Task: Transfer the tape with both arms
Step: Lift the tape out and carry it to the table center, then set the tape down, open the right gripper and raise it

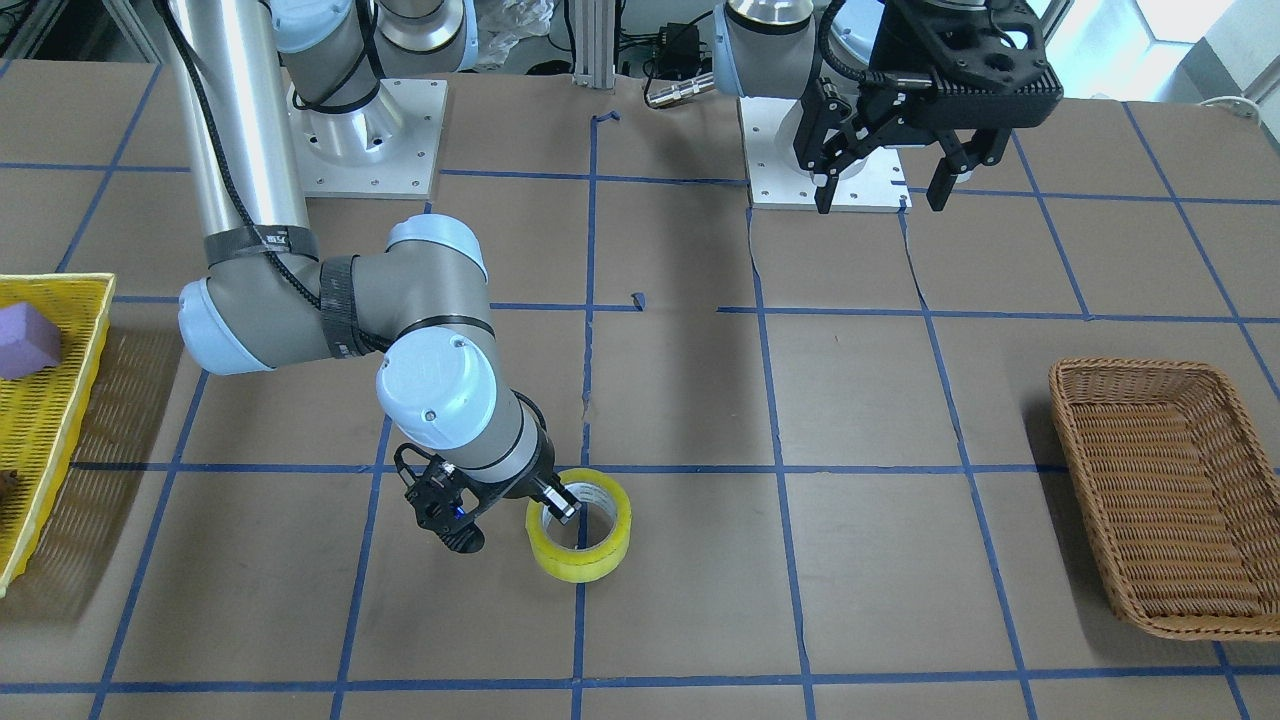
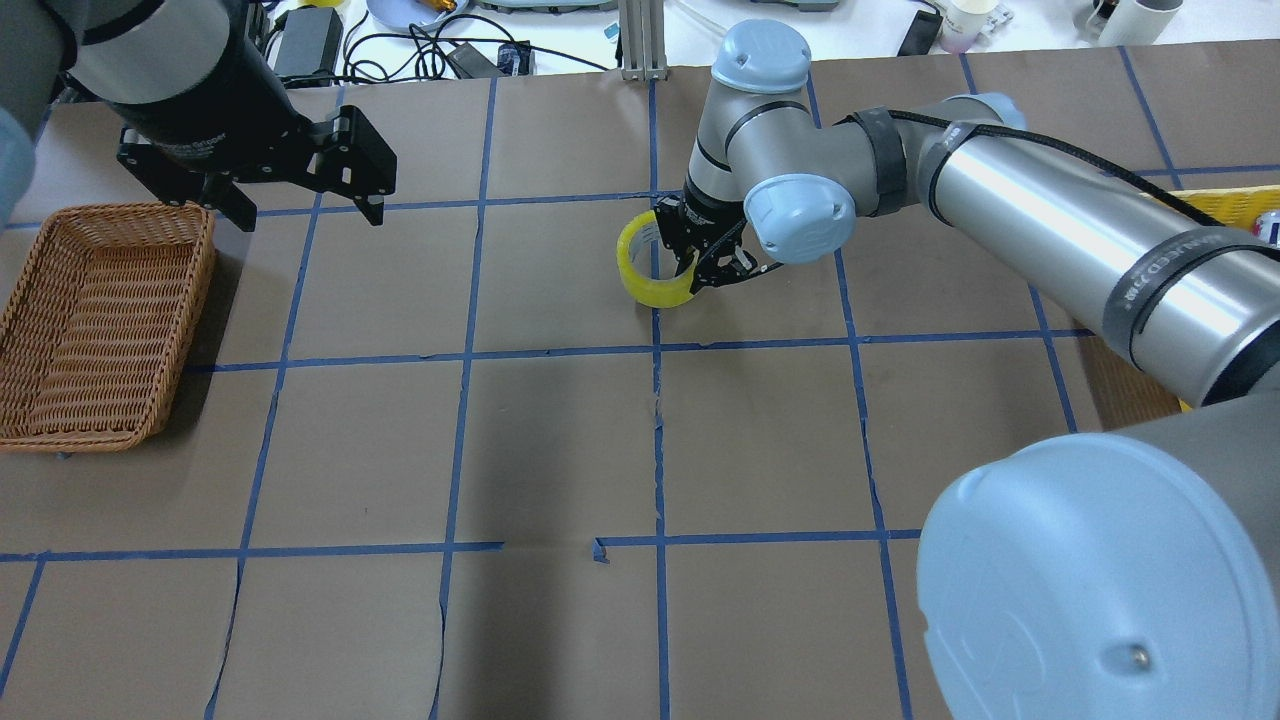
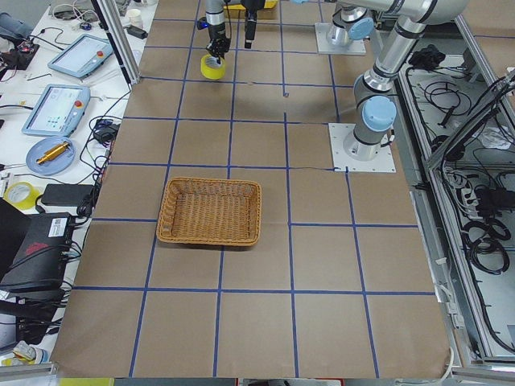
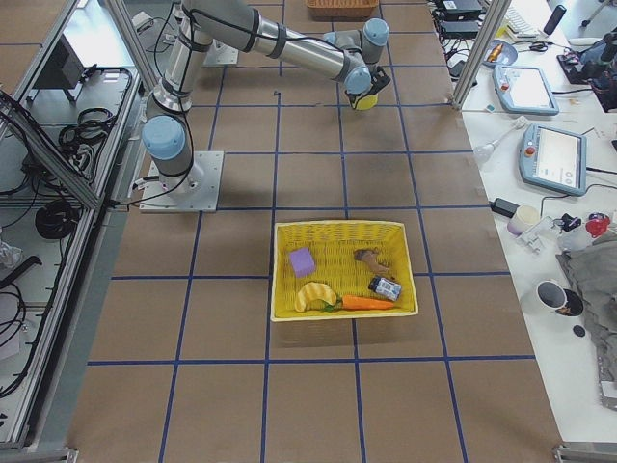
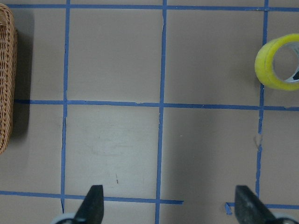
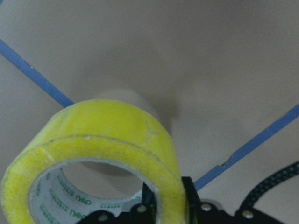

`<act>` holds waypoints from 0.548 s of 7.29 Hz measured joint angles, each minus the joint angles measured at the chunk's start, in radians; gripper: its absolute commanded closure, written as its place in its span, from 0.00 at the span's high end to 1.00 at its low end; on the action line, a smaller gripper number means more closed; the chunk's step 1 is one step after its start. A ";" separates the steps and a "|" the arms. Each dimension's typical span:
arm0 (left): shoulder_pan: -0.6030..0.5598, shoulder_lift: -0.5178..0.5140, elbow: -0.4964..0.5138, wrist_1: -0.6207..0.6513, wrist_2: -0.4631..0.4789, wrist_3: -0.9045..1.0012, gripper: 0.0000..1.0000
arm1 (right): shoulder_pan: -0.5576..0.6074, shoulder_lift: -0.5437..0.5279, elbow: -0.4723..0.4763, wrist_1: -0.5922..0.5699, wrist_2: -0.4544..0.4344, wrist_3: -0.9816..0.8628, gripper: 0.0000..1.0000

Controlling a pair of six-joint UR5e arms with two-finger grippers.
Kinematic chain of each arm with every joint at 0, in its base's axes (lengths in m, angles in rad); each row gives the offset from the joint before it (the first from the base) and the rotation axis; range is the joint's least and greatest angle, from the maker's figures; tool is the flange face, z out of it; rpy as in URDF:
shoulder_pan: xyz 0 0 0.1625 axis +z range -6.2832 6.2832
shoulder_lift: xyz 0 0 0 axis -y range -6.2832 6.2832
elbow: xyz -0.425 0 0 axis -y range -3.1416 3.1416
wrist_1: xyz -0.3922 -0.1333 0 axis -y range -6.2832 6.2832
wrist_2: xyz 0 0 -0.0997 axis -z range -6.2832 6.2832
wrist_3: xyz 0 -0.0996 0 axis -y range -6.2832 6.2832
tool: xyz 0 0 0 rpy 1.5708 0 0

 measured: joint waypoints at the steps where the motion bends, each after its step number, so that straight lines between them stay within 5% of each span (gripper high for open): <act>1: 0.000 0.000 0.000 0.000 0.001 0.000 1.00 | 0.000 0.004 0.018 -0.002 0.008 0.005 0.21; 2: 0.000 0.000 0.000 0.000 0.001 0.000 1.00 | 0.001 0.005 0.033 -0.006 0.011 0.006 0.94; 4: 0.000 0.001 0.000 0.000 0.003 0.000 1.00 | 0.001 -0.003 0.044 -0.007 0.011 0.009 1.00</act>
